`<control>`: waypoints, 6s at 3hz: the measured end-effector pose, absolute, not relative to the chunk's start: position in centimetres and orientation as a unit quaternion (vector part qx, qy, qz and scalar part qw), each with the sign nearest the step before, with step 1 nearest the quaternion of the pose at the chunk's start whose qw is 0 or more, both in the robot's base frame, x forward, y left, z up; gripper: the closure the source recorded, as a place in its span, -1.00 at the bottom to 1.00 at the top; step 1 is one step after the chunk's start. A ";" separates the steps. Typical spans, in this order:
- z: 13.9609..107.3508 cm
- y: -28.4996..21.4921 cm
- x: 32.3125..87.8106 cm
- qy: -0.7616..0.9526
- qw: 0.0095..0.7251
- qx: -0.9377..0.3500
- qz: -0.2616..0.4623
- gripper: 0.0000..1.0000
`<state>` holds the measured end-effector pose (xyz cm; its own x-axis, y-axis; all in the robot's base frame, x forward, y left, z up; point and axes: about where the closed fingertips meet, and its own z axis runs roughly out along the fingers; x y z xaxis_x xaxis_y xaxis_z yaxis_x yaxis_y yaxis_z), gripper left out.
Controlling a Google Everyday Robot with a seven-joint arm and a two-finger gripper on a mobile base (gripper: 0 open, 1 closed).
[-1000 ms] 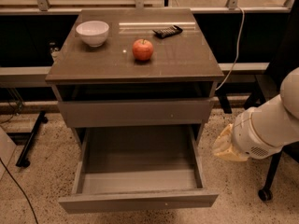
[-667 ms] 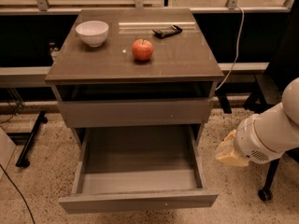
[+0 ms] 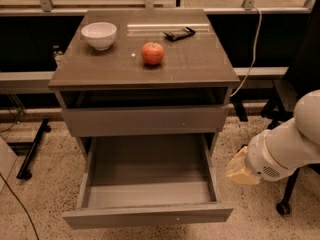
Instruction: Close middle drawer
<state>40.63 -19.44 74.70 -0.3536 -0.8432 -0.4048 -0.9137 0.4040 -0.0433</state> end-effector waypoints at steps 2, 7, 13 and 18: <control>67.8 -17.5 39.1 0.829 0.180 -0.503 0.167 1.00; 55.5 -12.8 38.1 0.832 0.190 -0.472 0.222 1.00; 44.3 -10.1 42.5 0.810 0.234 -0.466 0.270 1.00; 43.4 -8.6 47.4 0.784 0.305 -0.469 0.270 1.00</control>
Offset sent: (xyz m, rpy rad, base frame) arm -0.0226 0.0275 -0.1029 0.1823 0.1382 -0.0659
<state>47.44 -8.62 43.37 -0.3748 -0.5709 -0.7305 -0.8994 0.4151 0.1370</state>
